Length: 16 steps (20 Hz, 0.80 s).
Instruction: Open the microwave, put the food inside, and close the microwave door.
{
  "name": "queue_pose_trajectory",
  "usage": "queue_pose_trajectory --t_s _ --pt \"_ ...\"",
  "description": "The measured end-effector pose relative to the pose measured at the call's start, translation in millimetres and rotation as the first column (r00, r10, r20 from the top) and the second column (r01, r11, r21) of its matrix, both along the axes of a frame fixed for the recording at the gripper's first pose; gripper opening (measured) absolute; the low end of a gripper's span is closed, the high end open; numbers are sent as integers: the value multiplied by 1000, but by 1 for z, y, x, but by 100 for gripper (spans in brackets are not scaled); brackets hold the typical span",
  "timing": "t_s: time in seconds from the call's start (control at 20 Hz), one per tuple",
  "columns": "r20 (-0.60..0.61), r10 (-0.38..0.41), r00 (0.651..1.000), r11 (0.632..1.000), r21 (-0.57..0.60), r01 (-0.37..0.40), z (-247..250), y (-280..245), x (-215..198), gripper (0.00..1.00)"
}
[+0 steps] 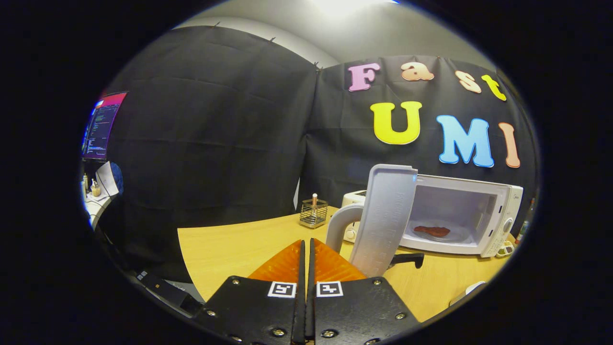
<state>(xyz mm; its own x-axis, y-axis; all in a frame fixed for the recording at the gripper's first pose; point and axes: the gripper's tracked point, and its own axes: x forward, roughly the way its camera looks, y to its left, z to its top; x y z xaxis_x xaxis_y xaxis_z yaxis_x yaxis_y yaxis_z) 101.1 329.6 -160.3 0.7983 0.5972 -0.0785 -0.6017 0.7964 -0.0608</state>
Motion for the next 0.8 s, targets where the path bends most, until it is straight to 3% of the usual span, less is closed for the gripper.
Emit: queue_pose_trajectory --t_s 0.2,0.45,0.8 --pt "-46 -46 998 999 14 47 6 -39 -2 1" --pt "-36 -183 982 983 20 184 13 -100 21 2" --pt "-103 -373 922 925 39 379 2 -189 85 2"
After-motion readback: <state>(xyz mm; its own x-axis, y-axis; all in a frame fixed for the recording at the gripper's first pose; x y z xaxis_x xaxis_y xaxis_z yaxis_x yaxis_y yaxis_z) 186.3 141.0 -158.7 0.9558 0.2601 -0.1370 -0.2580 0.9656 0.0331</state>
